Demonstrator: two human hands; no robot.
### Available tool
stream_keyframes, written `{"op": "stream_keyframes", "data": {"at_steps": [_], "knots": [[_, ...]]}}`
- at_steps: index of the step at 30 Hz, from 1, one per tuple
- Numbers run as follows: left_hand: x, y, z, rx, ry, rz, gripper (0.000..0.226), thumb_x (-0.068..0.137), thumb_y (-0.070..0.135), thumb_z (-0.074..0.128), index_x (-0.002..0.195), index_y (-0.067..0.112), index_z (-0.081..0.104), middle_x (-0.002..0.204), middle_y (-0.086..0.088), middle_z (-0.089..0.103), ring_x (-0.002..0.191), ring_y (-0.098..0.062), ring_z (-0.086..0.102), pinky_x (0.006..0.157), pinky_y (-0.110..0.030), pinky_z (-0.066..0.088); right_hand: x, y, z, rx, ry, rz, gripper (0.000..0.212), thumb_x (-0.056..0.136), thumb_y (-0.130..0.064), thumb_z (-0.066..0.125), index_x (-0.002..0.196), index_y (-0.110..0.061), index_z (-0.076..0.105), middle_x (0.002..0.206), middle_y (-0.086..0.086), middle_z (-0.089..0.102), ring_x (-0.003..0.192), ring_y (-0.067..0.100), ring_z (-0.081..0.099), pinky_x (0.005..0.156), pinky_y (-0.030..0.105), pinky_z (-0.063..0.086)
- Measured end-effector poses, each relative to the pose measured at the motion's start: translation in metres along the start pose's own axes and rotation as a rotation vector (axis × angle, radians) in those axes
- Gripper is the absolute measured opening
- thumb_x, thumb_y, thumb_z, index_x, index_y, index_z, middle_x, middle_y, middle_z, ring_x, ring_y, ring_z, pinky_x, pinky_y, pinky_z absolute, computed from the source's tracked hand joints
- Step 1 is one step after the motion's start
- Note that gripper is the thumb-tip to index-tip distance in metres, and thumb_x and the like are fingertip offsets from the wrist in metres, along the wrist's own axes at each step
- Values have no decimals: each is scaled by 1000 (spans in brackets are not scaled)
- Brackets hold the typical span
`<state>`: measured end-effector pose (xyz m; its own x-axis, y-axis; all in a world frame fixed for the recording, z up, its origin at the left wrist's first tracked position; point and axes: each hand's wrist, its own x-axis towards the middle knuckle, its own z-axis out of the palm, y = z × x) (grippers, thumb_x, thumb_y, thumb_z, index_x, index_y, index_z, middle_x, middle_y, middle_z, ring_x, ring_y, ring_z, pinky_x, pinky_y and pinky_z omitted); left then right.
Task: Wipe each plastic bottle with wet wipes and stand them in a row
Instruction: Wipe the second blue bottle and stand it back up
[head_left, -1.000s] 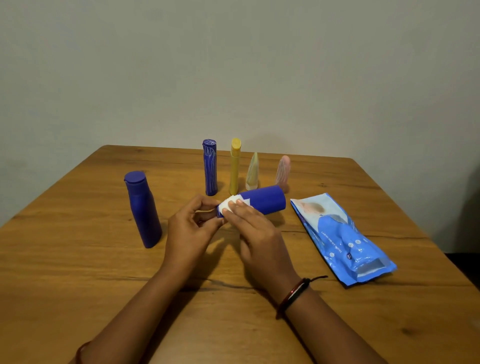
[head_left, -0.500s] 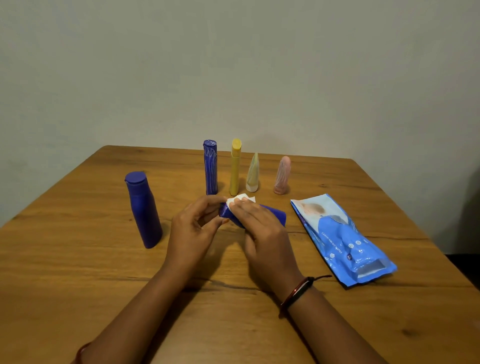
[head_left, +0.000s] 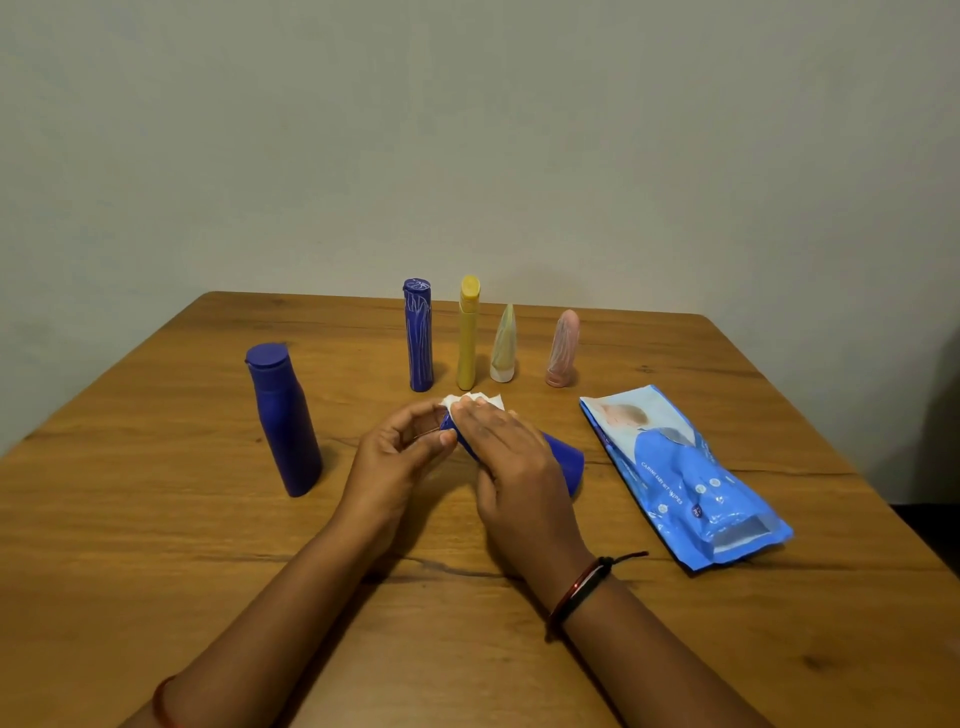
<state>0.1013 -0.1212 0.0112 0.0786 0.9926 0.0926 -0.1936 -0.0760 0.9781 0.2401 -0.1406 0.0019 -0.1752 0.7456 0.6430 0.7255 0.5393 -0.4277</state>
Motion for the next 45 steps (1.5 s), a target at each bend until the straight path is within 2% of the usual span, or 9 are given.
{"op": "stream_keyframes", "data": {"at_steps": [3,8,14,18,23,32,35,41,45], "knots": [[0,3,1,53,-6,44,33,87,0,58,116,16,63,112,4,70,108,-9,64,85,-20,54,4,4,-4,-10,47,27,58,78,5,54,132,-15,52,131,1,58,128,12,45,108,35,31],[0,2,0,15,-4,36,38,85,3,59,119,19,61,119,1,68,114,-12,62,93,-28,51,3,1,-5,9,48,28,61,78,7,57,134,-16,50,132,1,57,129,10,43,110,33,27],[-1,2,1,-16,-6,80,41,75,9,63,114,21,63,111,4,71,108,-10,65,82,-20,54,4,-3,-6,39,13,22,56,82,6,58,133,-17,51,131,0,58,128,11,45,110,39,30],[2,5,-1,-72,-19,120,53,71,5,64,122,17,55,125,-2,64,118,-15,60,86,-24,54,6,-2,-7,38,43,-21,55,81,4,60,132,-17,52,131,0,57,128,9,44,110,38,29],[2,10,1,-104,-63,126,70,72,-2,61,137,16,39,136,12,45,119,-6,57,80,-22,54,5,-4,-7,76,117,-46,54,78,6,62,128,-14,57,127,0,60,126,7,45,107,26,35],[-1,13,3,41,-118,231,70,86,-19,47,143,14,25,144,12,32,117,11,51,83,-13,49,11,-3,-12,128,134,-2,48,83,-7,65,129,-17,55,121,-1,63,116,6,49,96,32,44],[1,11,3,24,-104,211,62,87,-9,55,139,14,30,144,9,35,119,14,48,85,-13,49,11,-5,-12,148,120,17,46,84,-8,64,129,-16,55,122,-1,61,116,7,49,97,28,43],[3,4,0,88,-67,110,34,77,17,64,109,25,65,134,10,51,123,-6,52,92,-21,49,9,-2,-11,133,154,41,50,81,-2,65,129,-15,55,121,0,60,115,9,48,95,31,47],[-2,6,1,23,-44,70,38,80,17,61,118,24,65,125,7,64,120,-7,56,99,-31,44,6,-2,-8,103,137,25,53,82,-1,63,132,-16,52,124,-2,58,117,8,47,97,30,44]]}}
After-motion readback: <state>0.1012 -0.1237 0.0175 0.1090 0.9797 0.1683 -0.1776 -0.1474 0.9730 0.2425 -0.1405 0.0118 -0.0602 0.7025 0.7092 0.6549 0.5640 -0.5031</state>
